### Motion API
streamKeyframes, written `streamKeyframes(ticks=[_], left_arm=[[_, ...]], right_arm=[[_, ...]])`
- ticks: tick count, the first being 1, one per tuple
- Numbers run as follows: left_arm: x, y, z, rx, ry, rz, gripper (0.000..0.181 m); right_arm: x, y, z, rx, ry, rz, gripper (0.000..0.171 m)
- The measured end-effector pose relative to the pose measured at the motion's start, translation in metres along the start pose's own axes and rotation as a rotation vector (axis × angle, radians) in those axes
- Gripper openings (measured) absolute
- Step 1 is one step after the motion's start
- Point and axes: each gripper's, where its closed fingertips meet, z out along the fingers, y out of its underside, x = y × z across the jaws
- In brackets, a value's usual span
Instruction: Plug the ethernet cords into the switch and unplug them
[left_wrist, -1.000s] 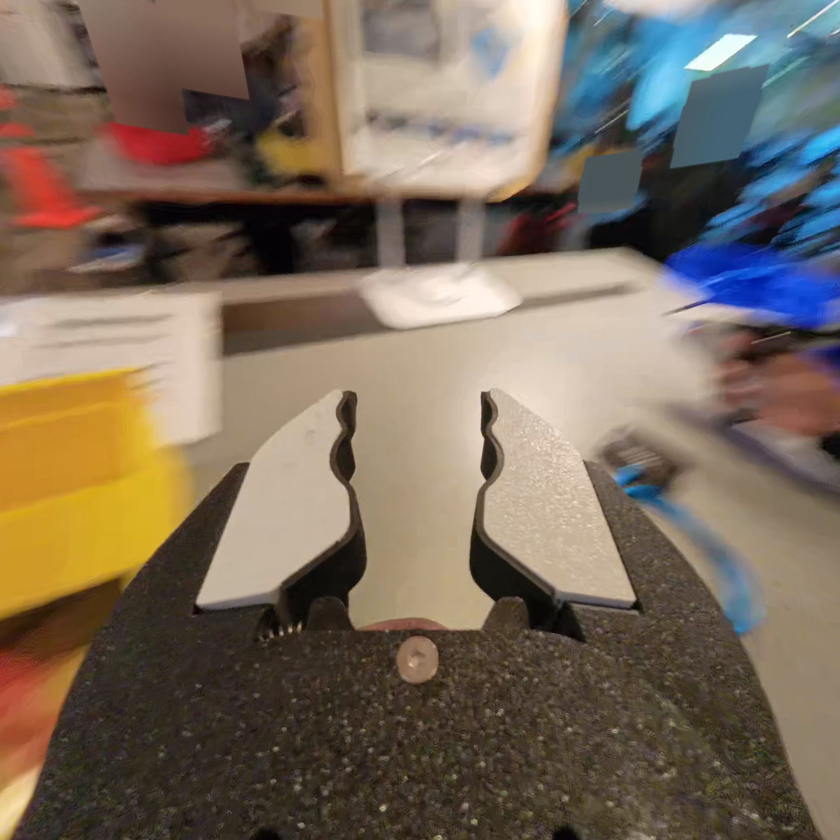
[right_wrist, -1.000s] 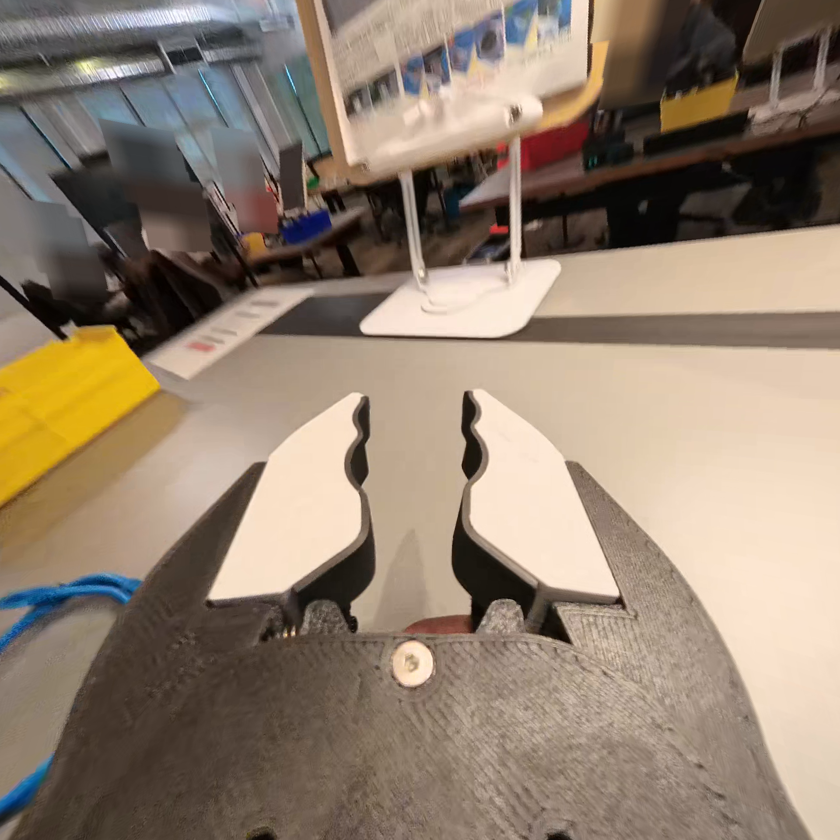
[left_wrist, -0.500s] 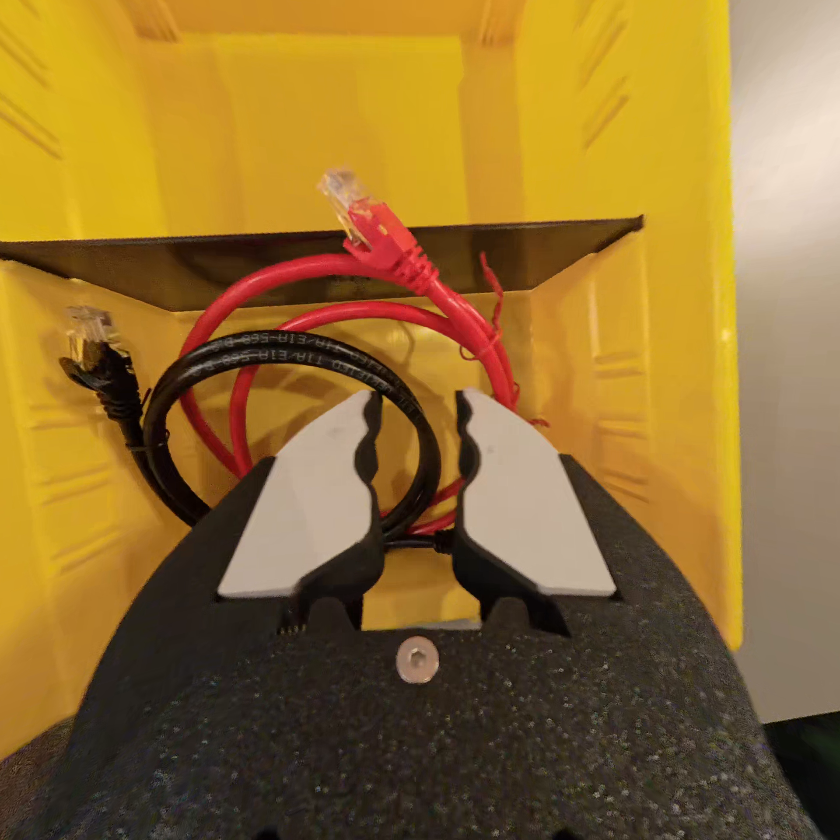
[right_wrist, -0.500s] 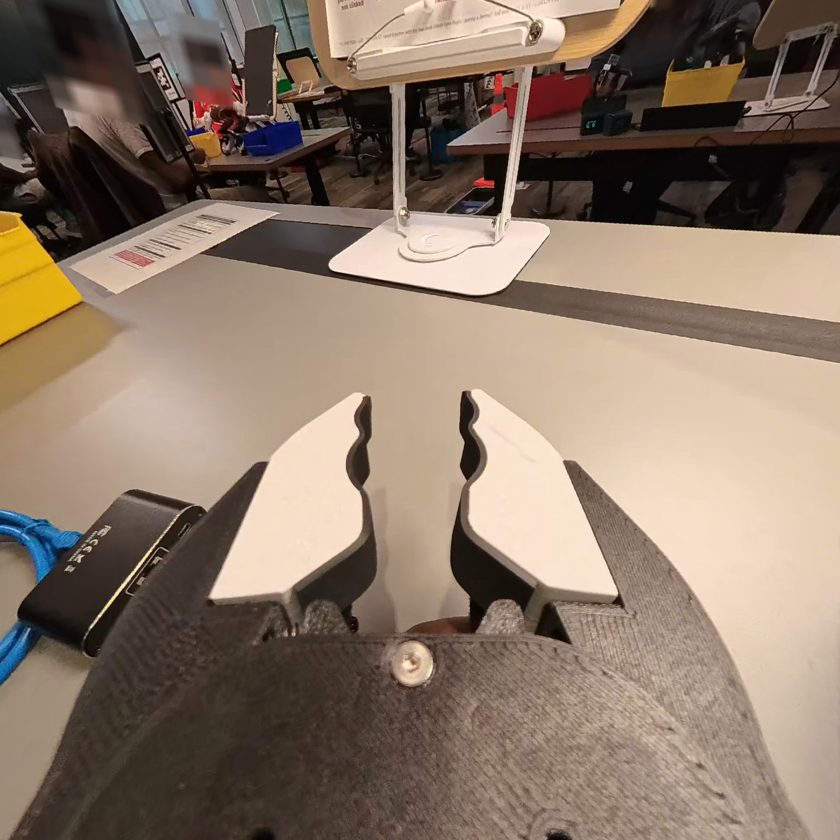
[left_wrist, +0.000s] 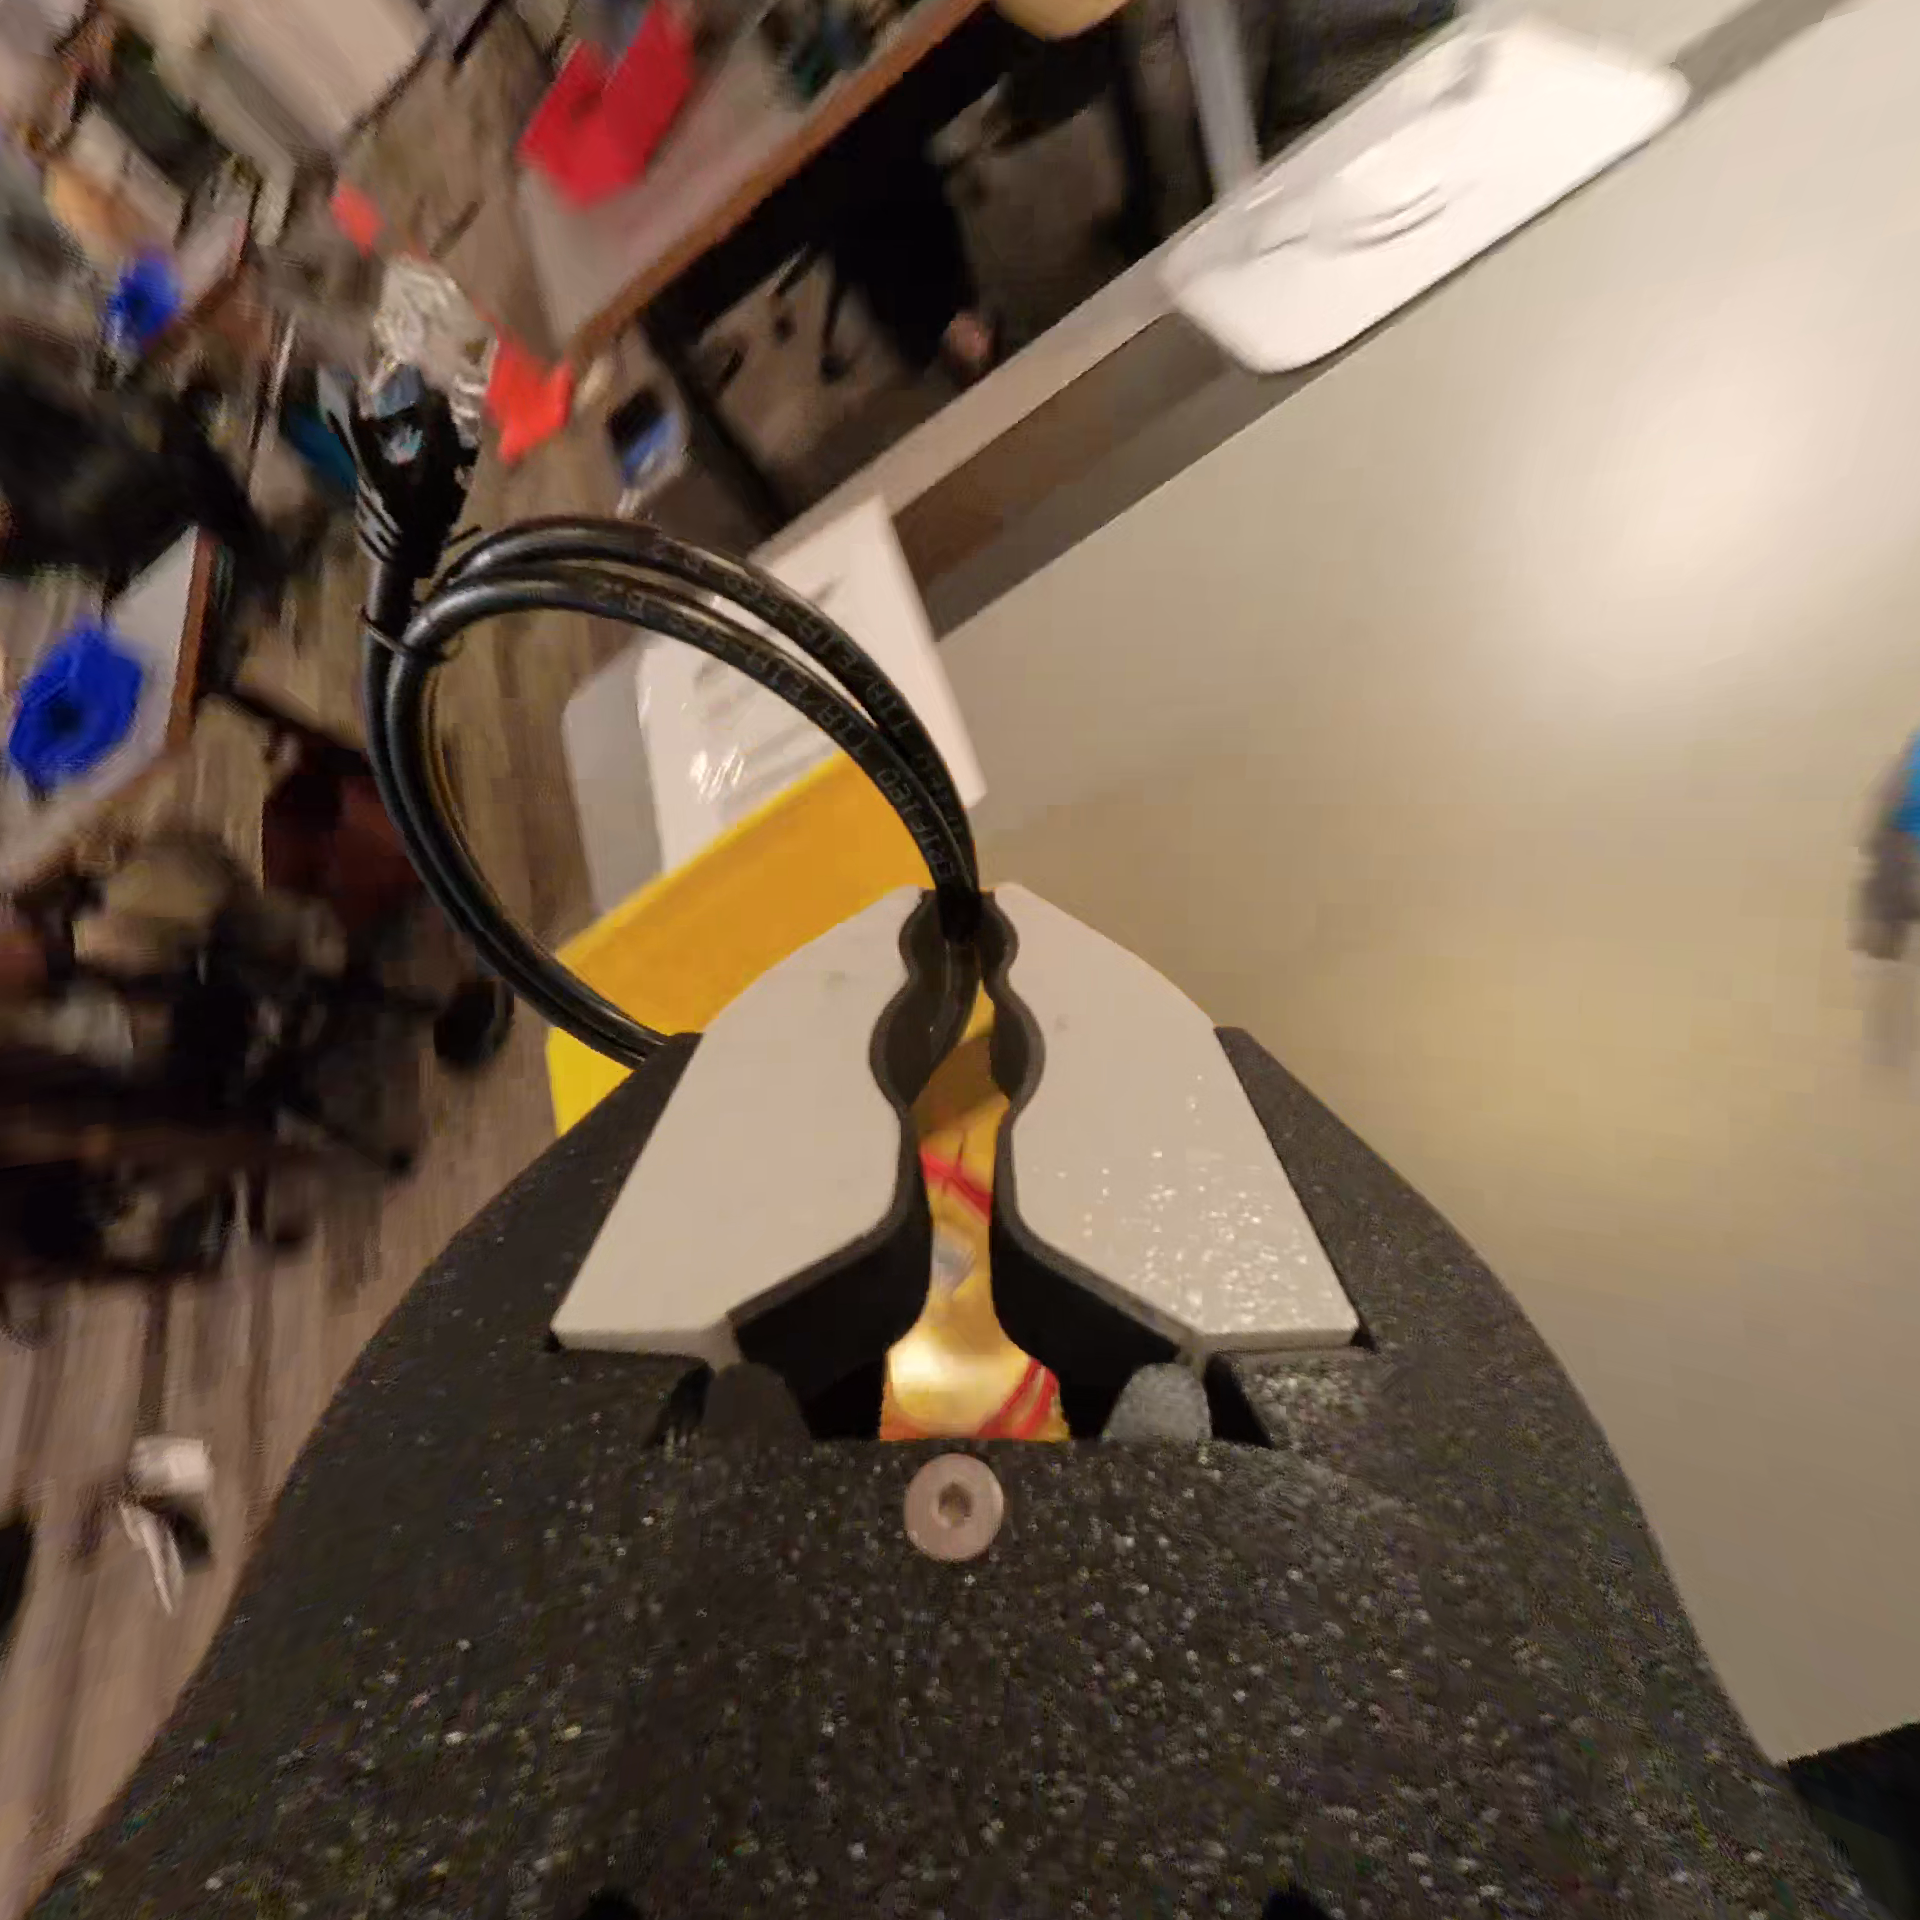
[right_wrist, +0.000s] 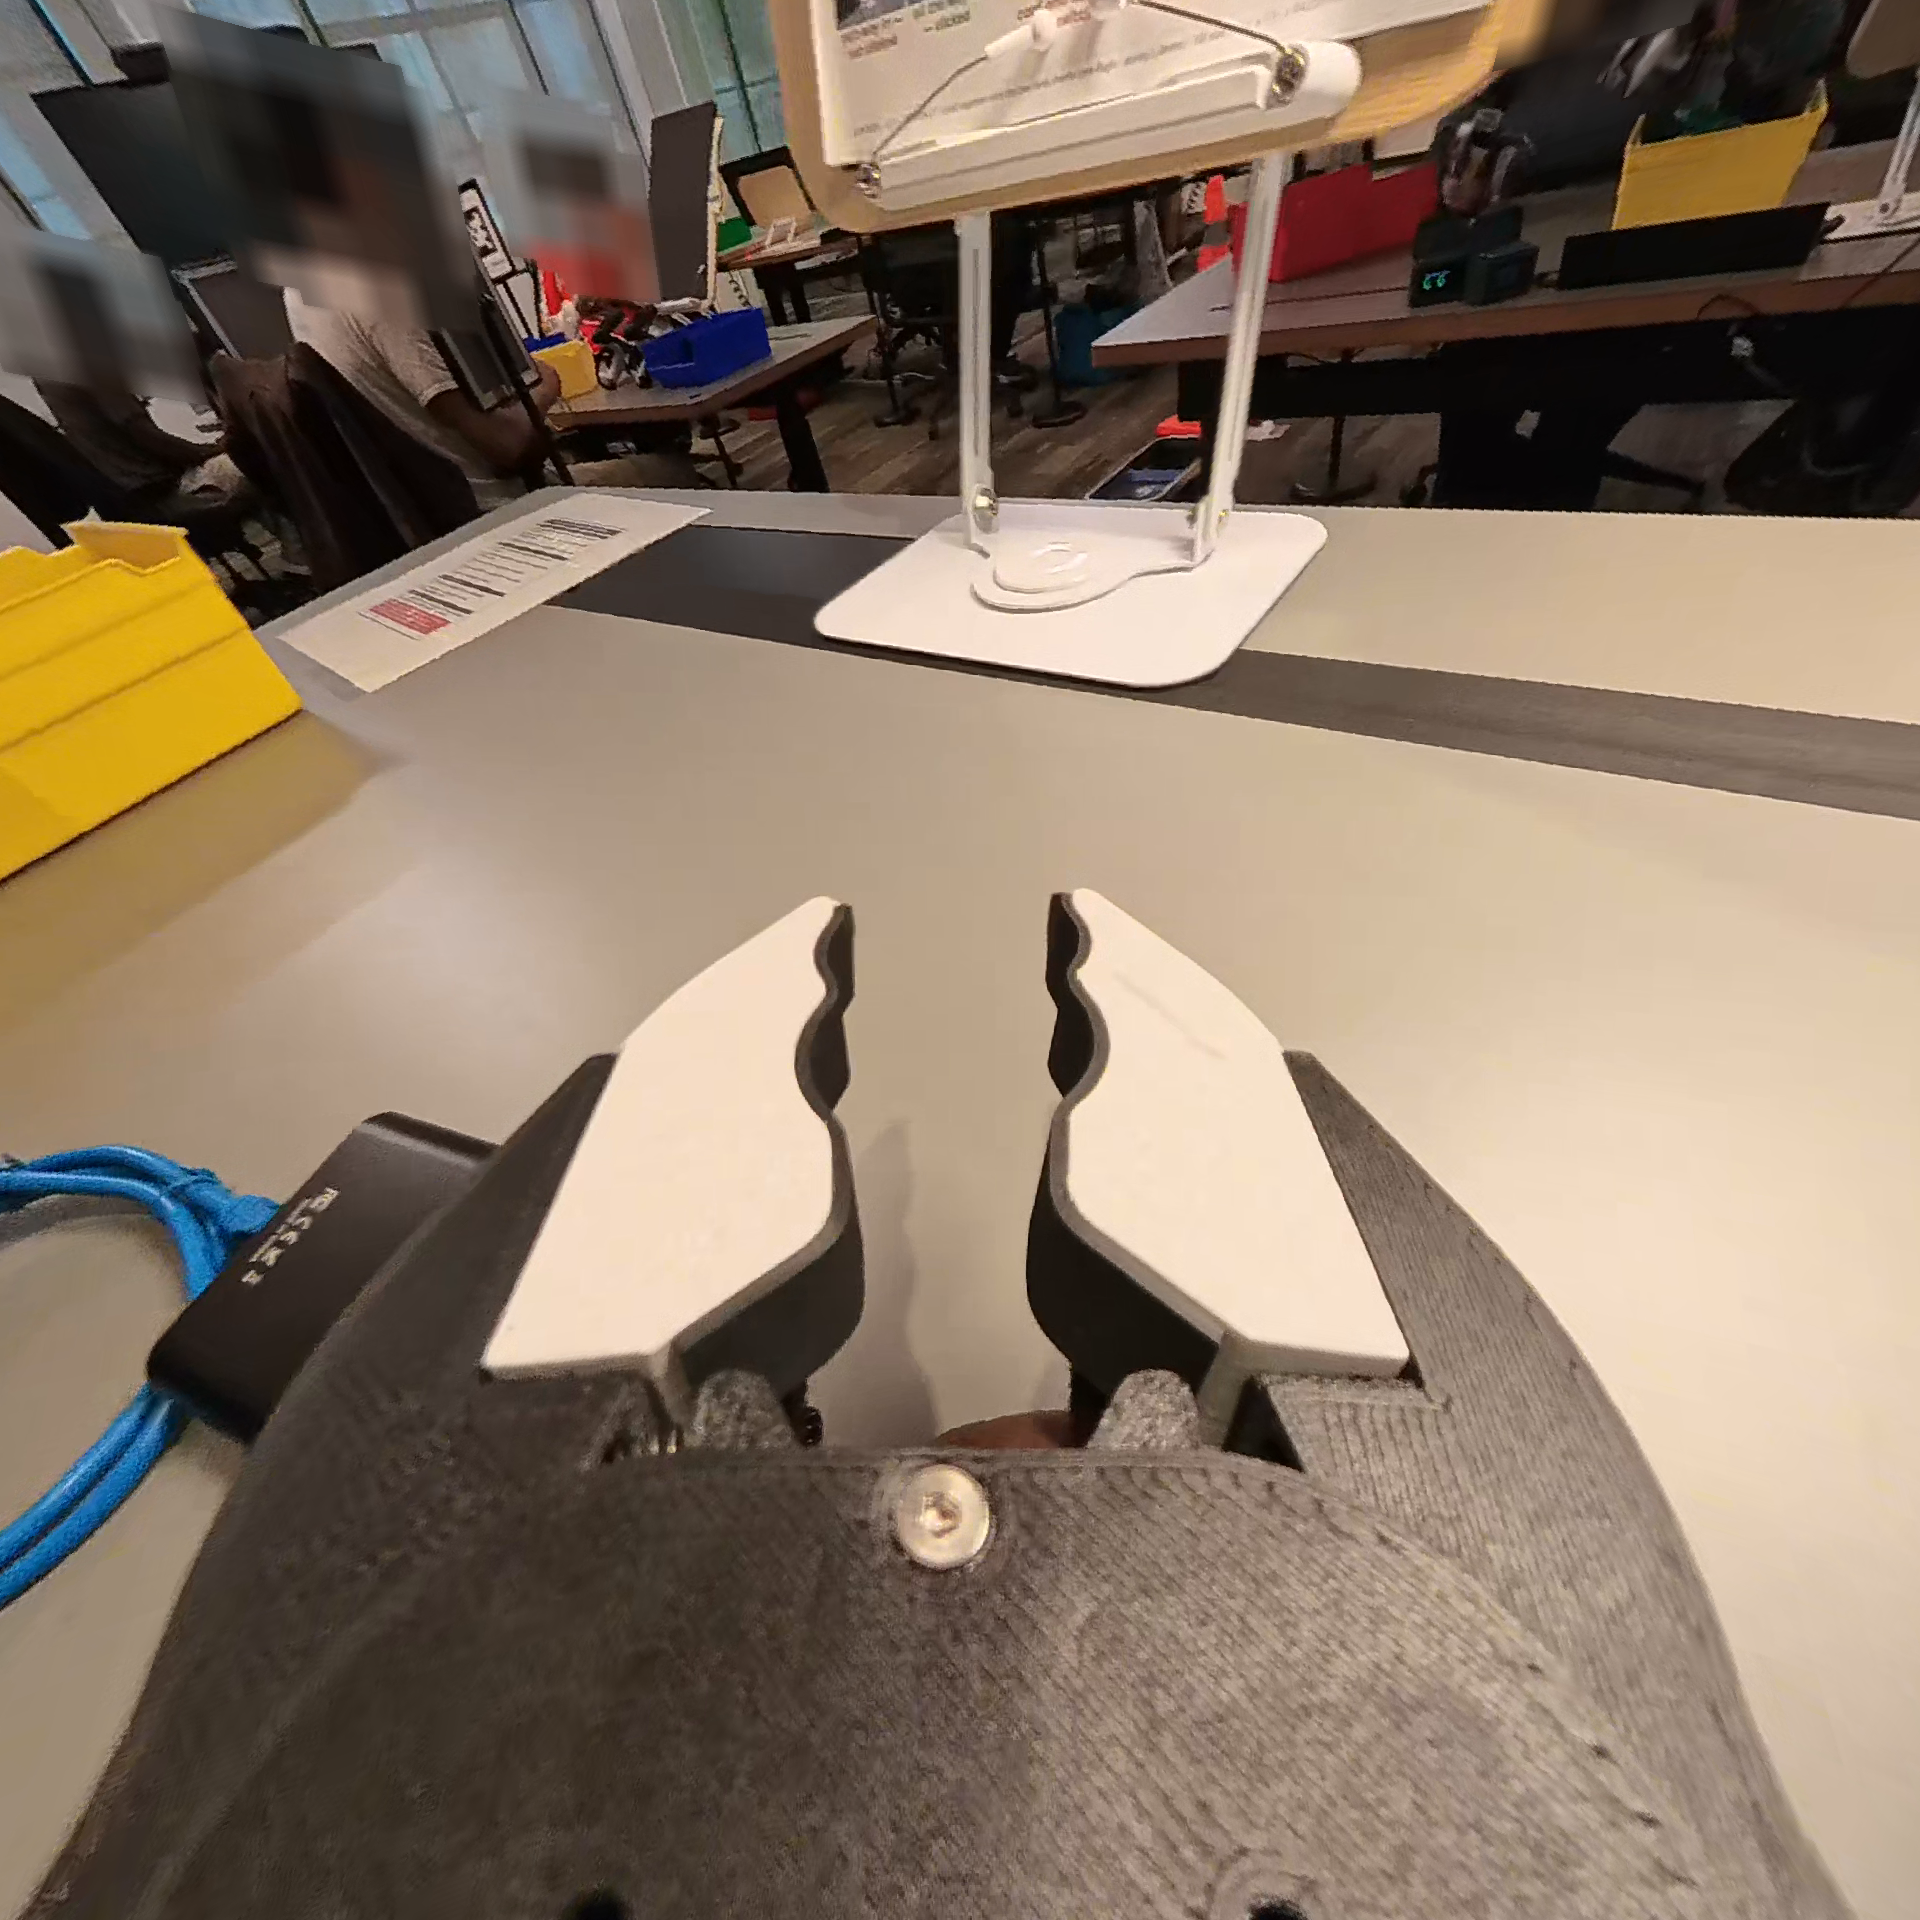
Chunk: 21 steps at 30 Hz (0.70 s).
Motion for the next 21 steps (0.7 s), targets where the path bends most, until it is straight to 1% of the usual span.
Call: streamKeyframes(ticks=[1, 4, 7, 10, 12, 15, 17, 21], left_arm=[[0.02, -0.018, 0.006, 0.04, 0.044, 0.082, 0.007], [0.089, -0.061, 0.042, 0.146, 0.186, 0.275, 0.007], [0.168, -0.09, 0.091, 0.251, 0.34, 0.378, 0.007], [0.246, -0.103, 0.146, 0.318, 0.457, 0.425, 0.007], [0.286, -0.105, 0.176, 0.332, 0.474, 0.451, 0.007], [0.328, -0.105, 0.203, 0.356, 0.464, 0.521, 0.007], [0.346, -0.101, 0.21, 0.361, 0.442, 0.598, 0.007], [0.357, -0.093, 0.21, 0.372, 0.357, 0.719, 0.007]], right_arm=[[-0.004, -0.002, 0.0, 0.014, -0.02, -0.009, 0.036], [-0.019, -0.008, -0.002, 0.065, -0.077, -0.052, 0.037], [-0.034, -0.014, -0.005, 0.116, -0.129, -0.107, 0.039], [-0.049, -0.021, -0.01, 0.173, -0.177, -0.171, 0.044], [-0.056, -0.025, -0.014, 0.211, -0.197, -0.217, 0.045], [-0.061, -0.029, -0.015, 0.251, -0.211, -0.258, 0.046], [-0.064, -0.031, -0.012, 0.269, -0.22, -0.269, 0.047], [-0.081, -0.027, 0.004, 0.269, -0.271, -0.293, 0.049]])
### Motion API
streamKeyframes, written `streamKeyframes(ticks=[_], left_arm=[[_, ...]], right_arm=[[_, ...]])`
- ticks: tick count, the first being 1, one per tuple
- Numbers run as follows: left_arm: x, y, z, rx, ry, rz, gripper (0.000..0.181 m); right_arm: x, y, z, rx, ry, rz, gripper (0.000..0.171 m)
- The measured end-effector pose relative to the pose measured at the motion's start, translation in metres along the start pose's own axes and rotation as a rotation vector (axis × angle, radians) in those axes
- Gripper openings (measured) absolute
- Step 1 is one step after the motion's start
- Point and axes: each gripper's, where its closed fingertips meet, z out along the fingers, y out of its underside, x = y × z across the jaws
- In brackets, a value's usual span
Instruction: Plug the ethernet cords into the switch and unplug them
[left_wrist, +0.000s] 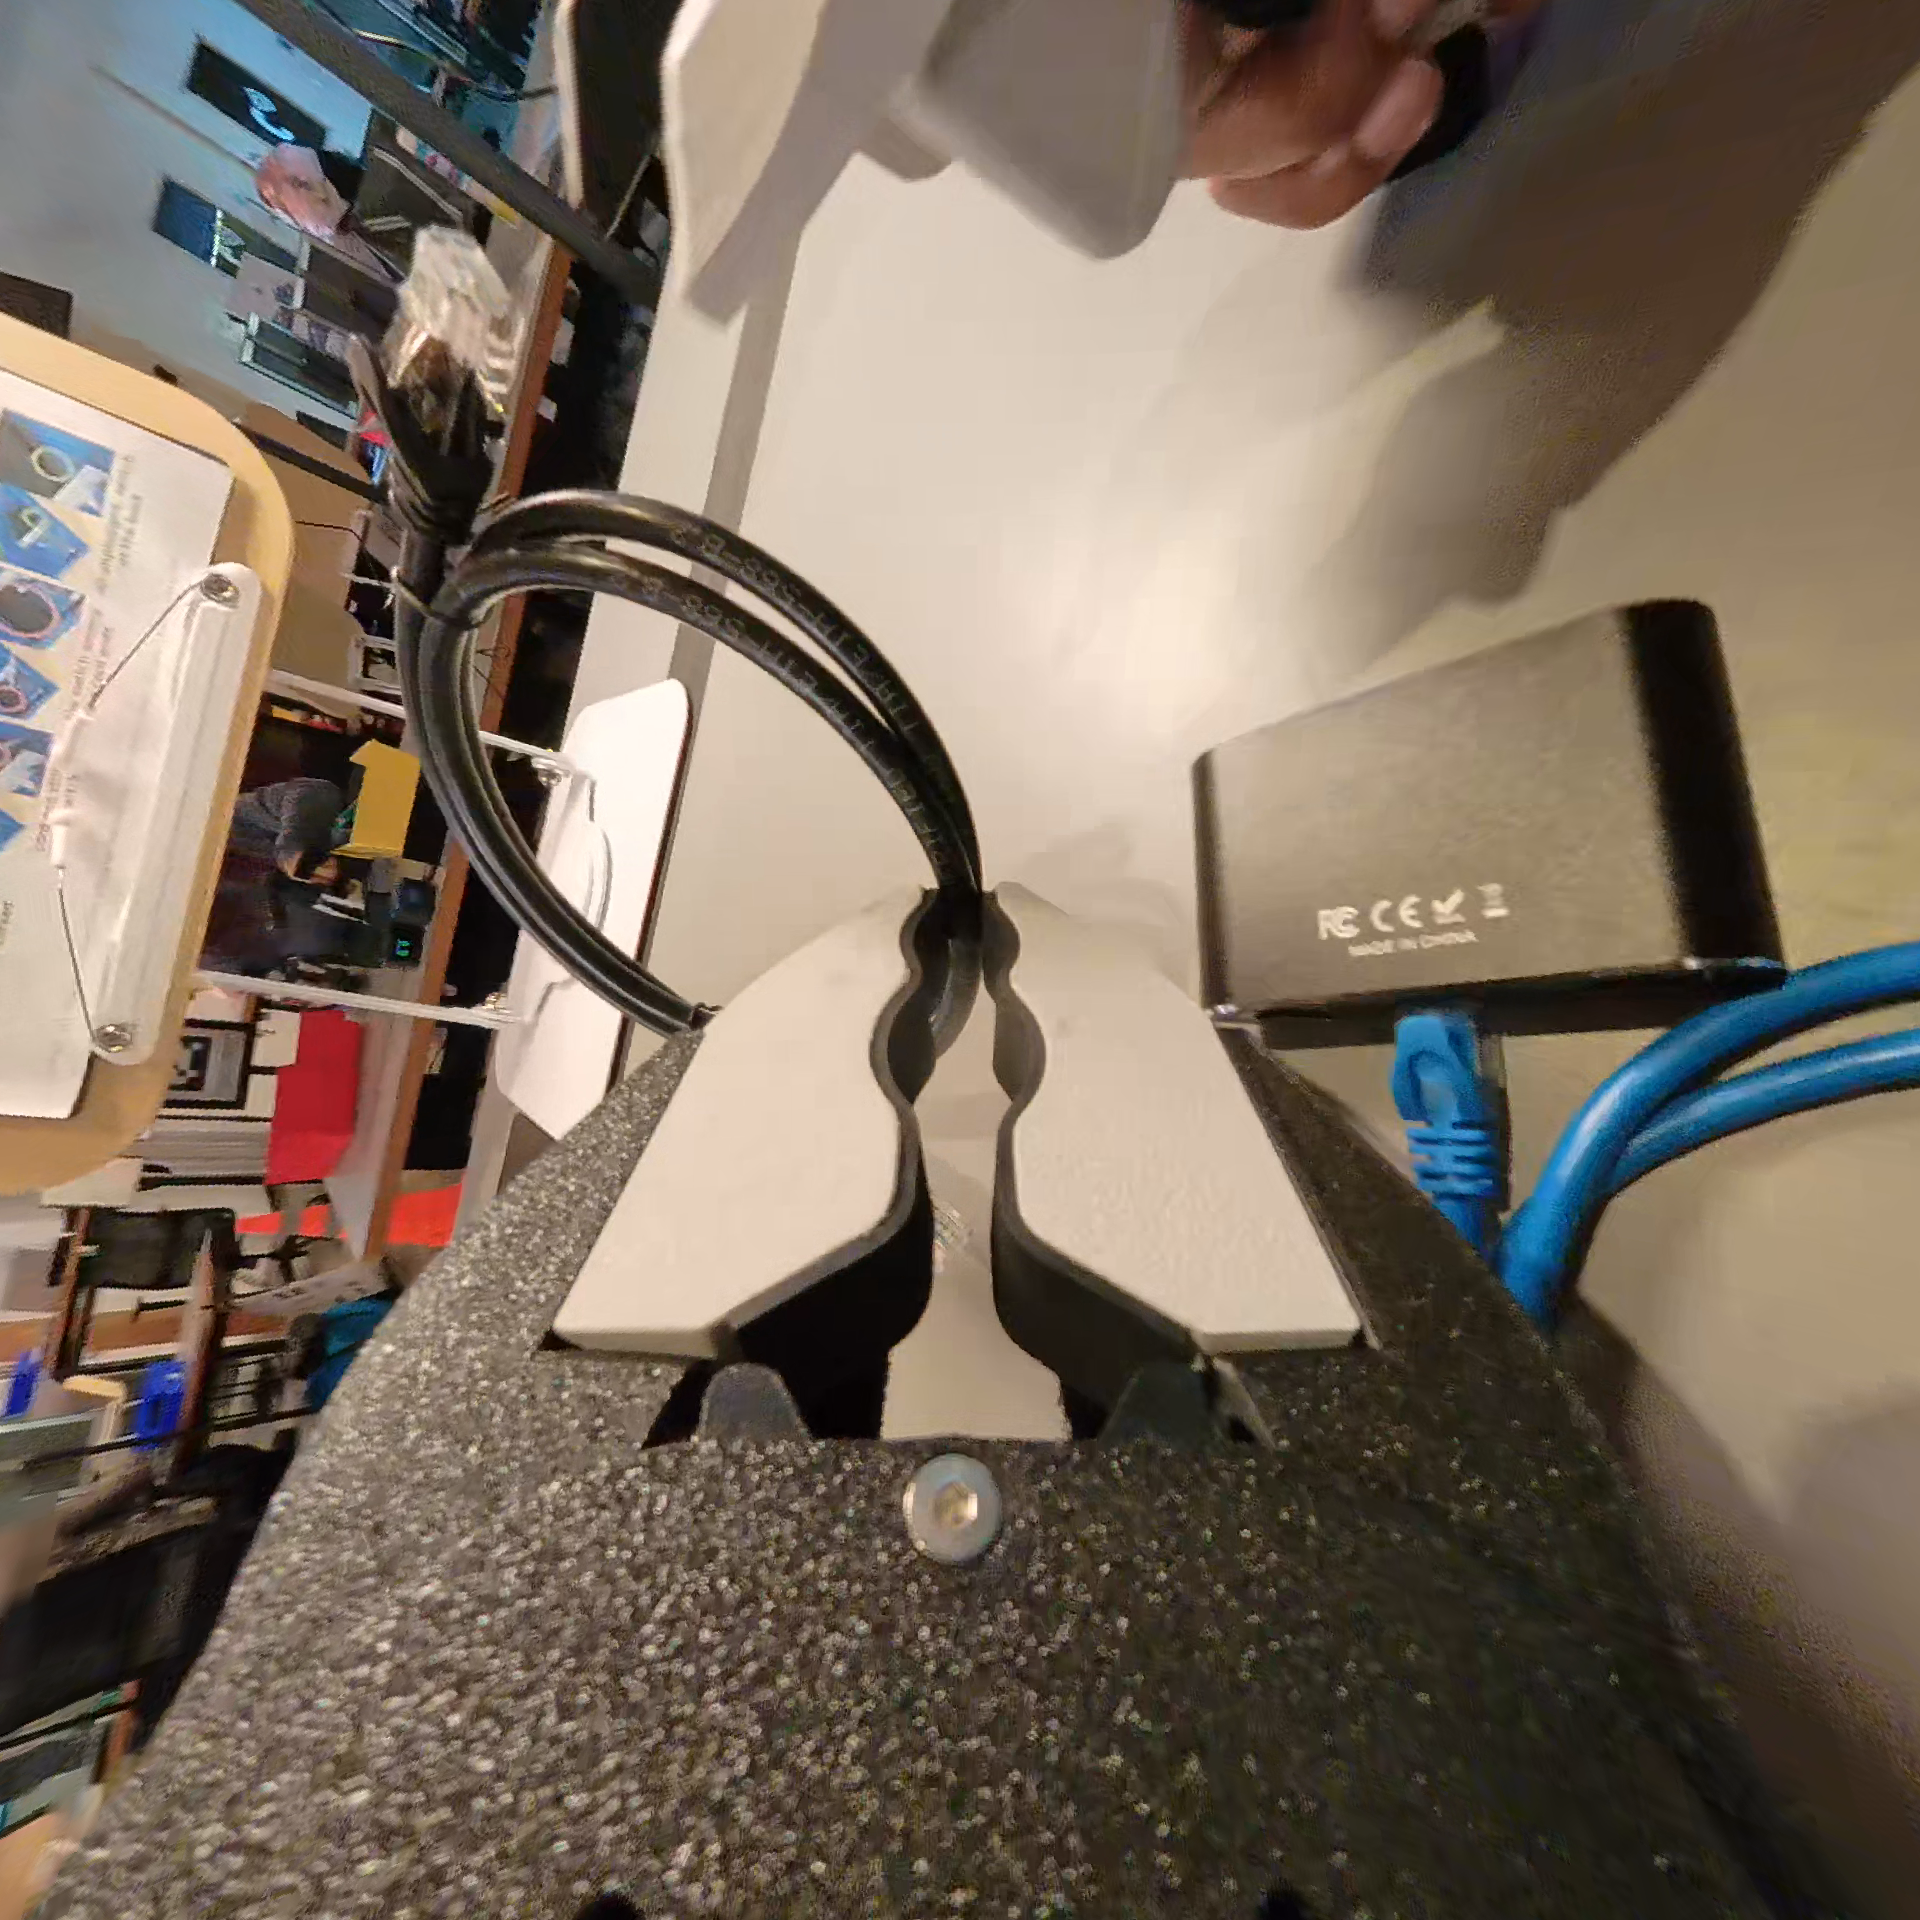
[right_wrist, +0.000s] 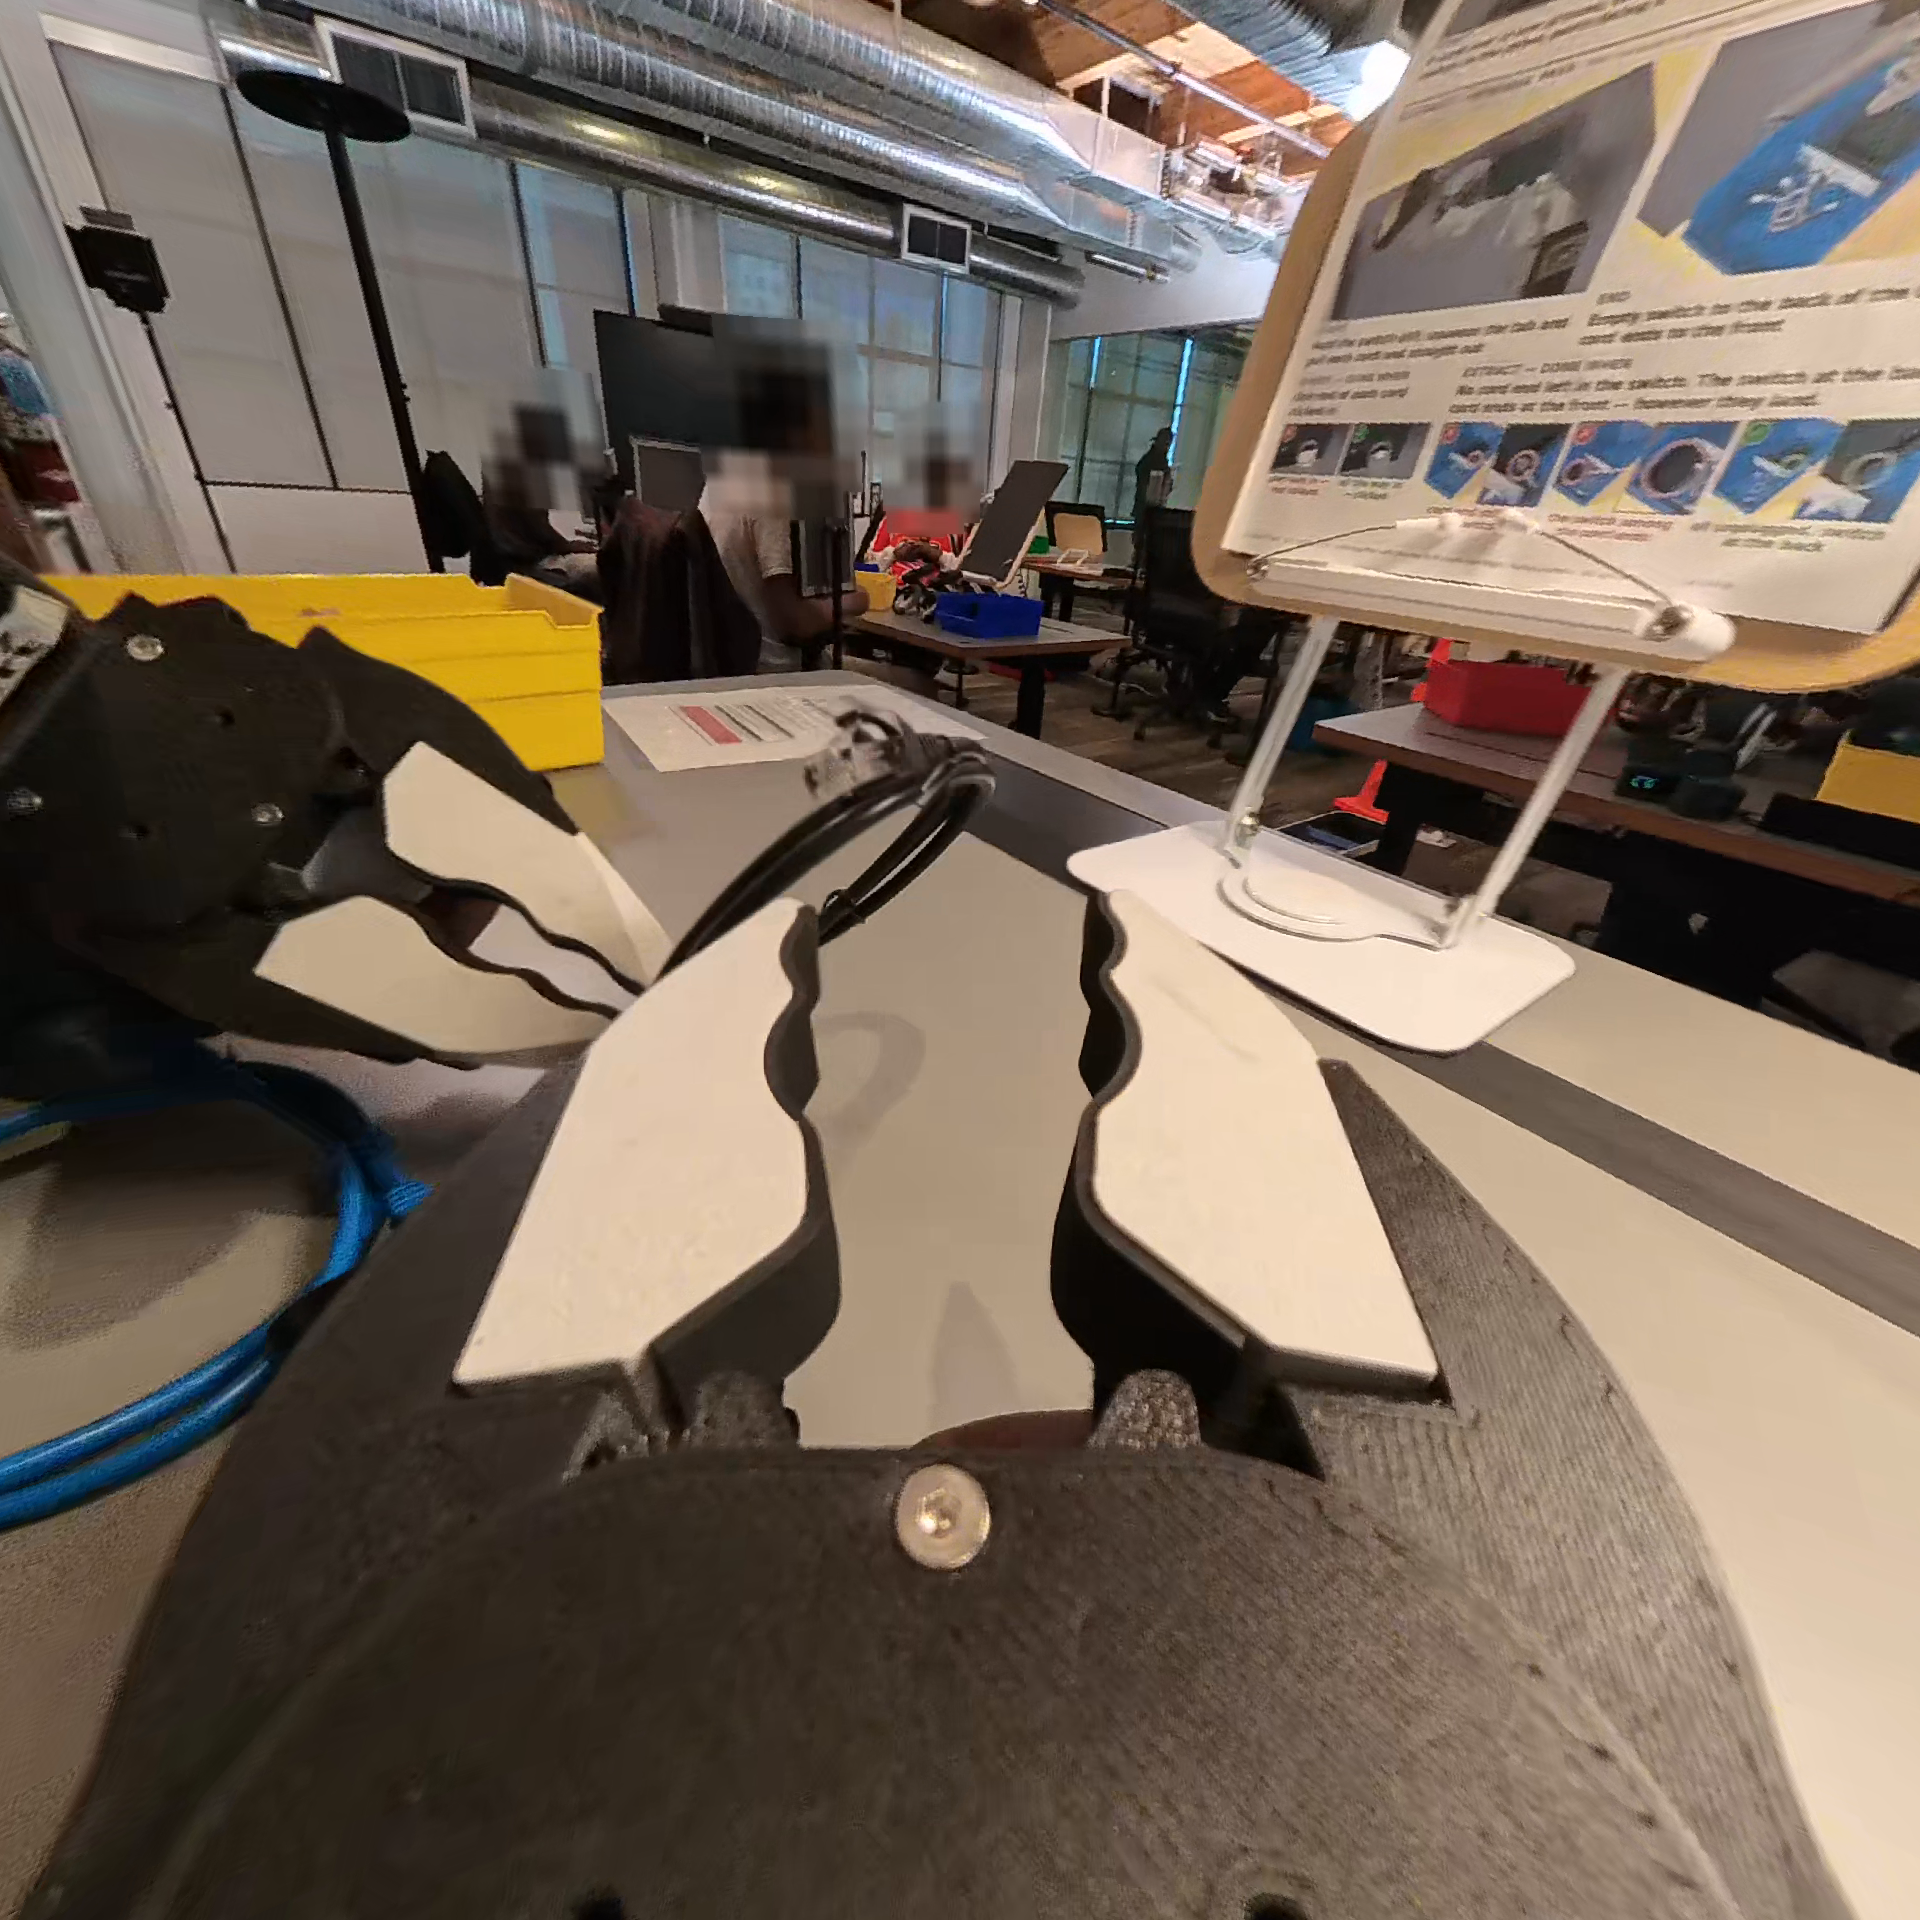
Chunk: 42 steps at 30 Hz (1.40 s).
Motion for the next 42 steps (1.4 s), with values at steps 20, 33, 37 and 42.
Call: streamKeyframes(ticks=[20, 33, 37, 42], left_arm=[[0.019, -0.001, -0.023, -0.01, 0.021, 0.179, 0.008], [-0.019, -0.04, -0.114, 0.589, 0.492, -0.399, 0.069], [-0.037, -0.032, -0.126, 0.676, 0.508, -0.507, 0.067], [-0.053, -0.031, -0.1, 0.696, 0.488, -0.793, 0.051]], right_arm=[[-0.023, 0.004, 0.023, -0.079, 0.101, -0.245, 0.014], [-0.043, -0.043, 0.006, 0.138, -0.147, 0.04, 0.013], [-0.064, -0.042, 0.007, 0.121, -0.234, -0.003, 0.013], [-0.102, -0.038, 0.011, 0.112, -0.406, 0.026, 0.013]])
